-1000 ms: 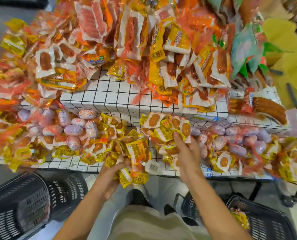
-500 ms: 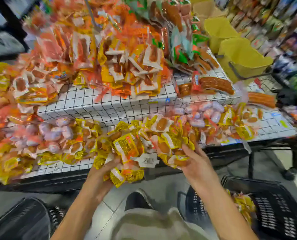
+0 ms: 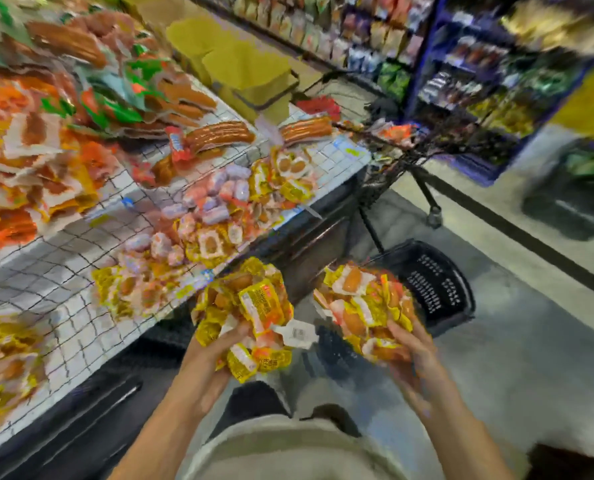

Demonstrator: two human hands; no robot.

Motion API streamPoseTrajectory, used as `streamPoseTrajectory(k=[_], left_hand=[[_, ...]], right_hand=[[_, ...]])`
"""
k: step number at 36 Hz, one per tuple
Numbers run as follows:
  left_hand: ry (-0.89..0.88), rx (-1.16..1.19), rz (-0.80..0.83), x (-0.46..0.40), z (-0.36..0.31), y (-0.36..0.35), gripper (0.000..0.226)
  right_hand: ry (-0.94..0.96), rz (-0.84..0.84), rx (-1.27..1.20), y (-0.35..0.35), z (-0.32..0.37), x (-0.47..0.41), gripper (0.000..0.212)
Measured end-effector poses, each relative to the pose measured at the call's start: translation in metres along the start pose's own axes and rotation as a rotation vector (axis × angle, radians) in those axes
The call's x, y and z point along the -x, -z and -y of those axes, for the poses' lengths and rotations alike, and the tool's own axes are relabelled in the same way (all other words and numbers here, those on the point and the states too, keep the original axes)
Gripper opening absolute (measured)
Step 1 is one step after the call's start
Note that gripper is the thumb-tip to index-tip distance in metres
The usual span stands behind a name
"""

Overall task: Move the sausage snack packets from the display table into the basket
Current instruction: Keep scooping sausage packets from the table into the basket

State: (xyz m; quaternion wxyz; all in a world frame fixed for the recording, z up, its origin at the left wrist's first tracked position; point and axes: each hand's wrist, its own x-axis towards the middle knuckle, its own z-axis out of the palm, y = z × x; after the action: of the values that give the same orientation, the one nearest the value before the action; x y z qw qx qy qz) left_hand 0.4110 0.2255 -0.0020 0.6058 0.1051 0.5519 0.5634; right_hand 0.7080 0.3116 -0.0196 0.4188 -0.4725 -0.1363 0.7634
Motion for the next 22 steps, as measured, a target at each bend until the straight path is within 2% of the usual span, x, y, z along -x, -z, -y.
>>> streamPoseTrajectory(k=[4, 8, 14, 18, 22], left_hand=[[0.103, -0.080, 0.074, -0.028, 0.023, -0.031, 0.046], [0.188, -0.163, 0.113, -0.054, 0.042, -0.069, 0.047], [0.275, -0.217, 0.195, -0.097, 0.071, -0.124, 0.056], [0.329, -0.236, 0.201, -0.134, 0.096, -0.151, 0.058], [0.387, -0.252, 0.147, -0.173, 0.124, -0.167, 0.055]], right_hand=[[0.052, -0.174, -0.082, 0.048, 0.006, 0.018, 0.057], [0.087, -0.357, -0.161, 0.087, 0.005, 0.032, 0.047], [0.077, -0.525, -0.238, 0.126, 0.005, 0.033, 0.043], [0.053, -0.664, -0.323, 0.147, 0.005, 0.020, 0.041], [0.036, -0.735, -0.327, 0.156, 0.013, -0.003, 0.041]])
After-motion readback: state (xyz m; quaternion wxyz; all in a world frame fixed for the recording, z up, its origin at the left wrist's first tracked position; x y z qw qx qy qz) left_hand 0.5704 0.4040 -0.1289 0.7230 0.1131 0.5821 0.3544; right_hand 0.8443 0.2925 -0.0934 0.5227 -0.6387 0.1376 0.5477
